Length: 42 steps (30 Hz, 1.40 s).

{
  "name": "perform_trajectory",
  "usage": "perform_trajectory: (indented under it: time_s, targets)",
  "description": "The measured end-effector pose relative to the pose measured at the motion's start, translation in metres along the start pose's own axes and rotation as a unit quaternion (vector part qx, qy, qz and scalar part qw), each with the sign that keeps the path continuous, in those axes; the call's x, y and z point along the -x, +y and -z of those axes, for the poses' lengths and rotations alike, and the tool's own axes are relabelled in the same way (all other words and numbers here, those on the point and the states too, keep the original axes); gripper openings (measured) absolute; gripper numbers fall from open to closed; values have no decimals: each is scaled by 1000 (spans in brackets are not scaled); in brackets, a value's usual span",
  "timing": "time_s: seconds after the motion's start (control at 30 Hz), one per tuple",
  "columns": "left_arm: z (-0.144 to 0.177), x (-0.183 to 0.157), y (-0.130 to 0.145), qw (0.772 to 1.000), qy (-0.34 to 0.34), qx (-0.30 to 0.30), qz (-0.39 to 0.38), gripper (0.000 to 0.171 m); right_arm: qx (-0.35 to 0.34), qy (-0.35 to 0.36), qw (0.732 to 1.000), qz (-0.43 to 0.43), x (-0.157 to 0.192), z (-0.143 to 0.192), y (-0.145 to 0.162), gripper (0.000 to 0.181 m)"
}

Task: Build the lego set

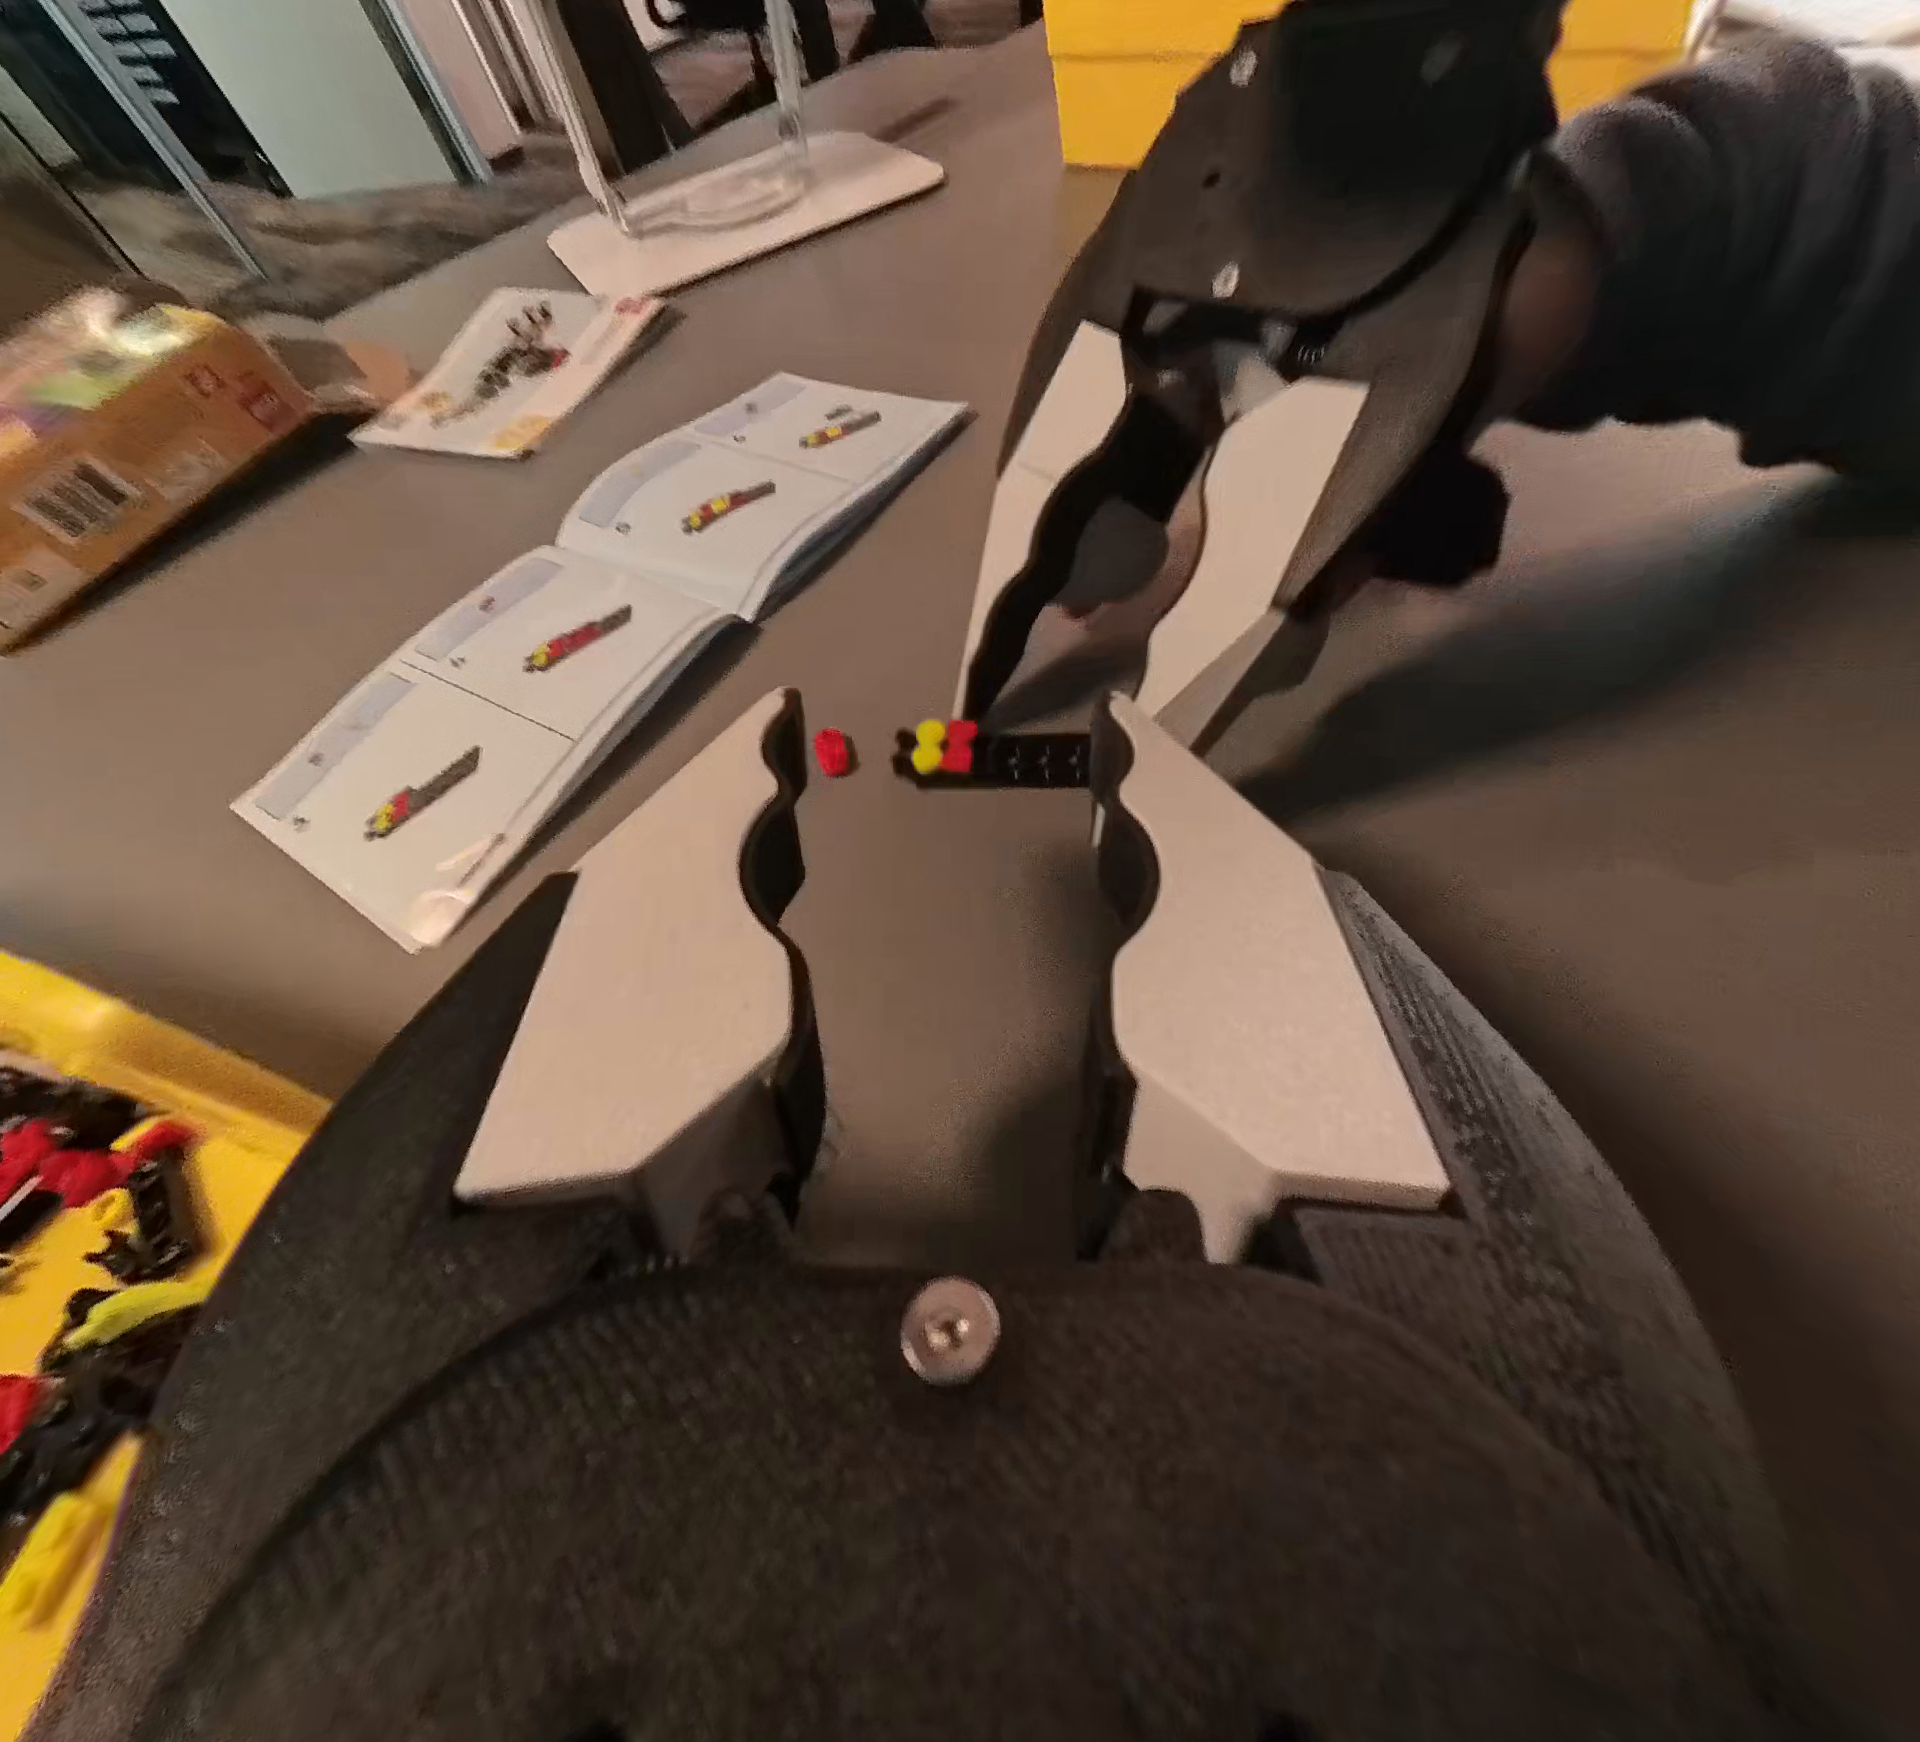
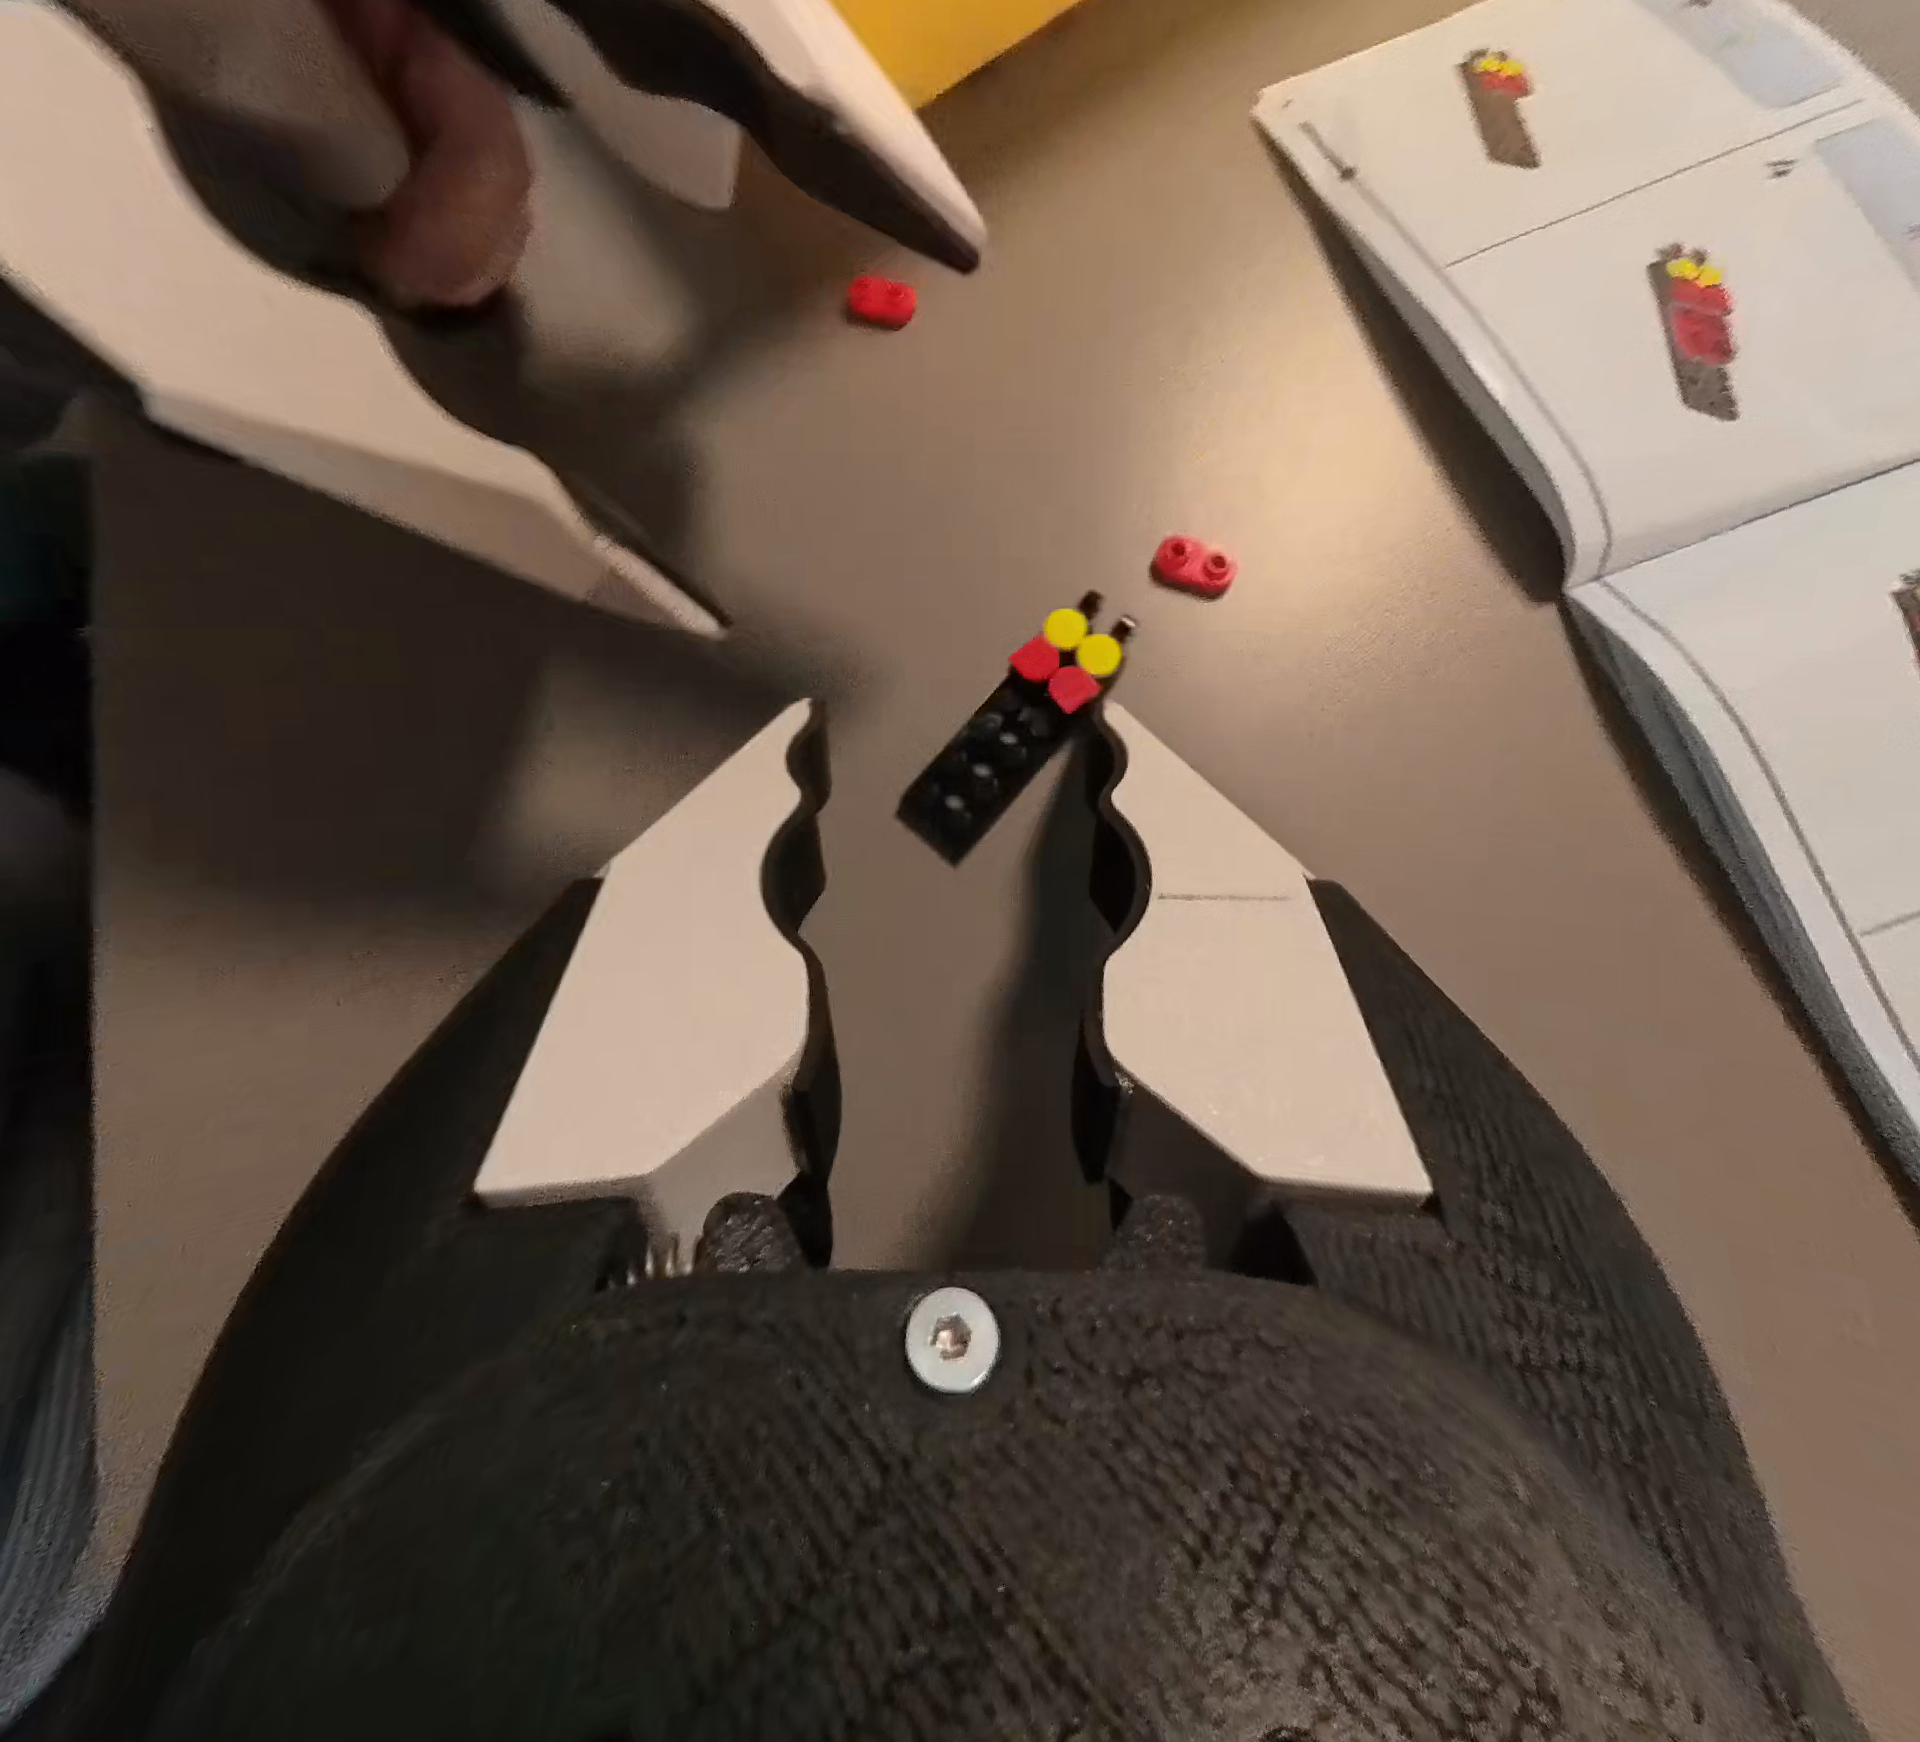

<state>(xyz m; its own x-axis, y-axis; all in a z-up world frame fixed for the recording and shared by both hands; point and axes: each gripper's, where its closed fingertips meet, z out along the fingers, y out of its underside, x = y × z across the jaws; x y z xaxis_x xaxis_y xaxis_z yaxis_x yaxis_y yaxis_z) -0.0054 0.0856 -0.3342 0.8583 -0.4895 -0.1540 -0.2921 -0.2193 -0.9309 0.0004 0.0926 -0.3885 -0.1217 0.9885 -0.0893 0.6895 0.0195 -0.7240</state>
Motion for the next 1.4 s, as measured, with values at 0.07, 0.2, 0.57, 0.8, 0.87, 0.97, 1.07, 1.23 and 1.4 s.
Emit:
perform_trajectory:
  time_s: [0.07,0.2,0.57,0.8,0.87,0.97,1.07,1.23,1.4]
  targets:
    - [4,5,-6,1000,-18,-18,-9,53,4,41,999,-2,-3,-4,-2,40]
    - [9,11,-10,999,-26,-33,0,53,28,80,996,10,-2,-1,2,27]
    - [9,-28,29,988,126,67,-57,56,-19,-52,969,241,43,20,7,12]
    - [16,-52,30,976,194,68,-72,40,-32,-83,959,268,58,26,6,12]
    - [16,-56,33,973,202,75,-81,40,-34,-89,959,269,60,27,6,12]
    - [15,-59,35,971,203,80,-98,34,-47,-97,957,269,65,29,2,12]
    - [15,-62,37,969,209,83,-105,33,-60,-106,956,267,69,32,-2,12]
    - [17,-65,35,967,213,73,-117,17,-66,-113,955,266,71,34,-4,12]
    - [16,-48,42,973,186,96,-102,17,-145,-40,960,234,39,36,-27,19]
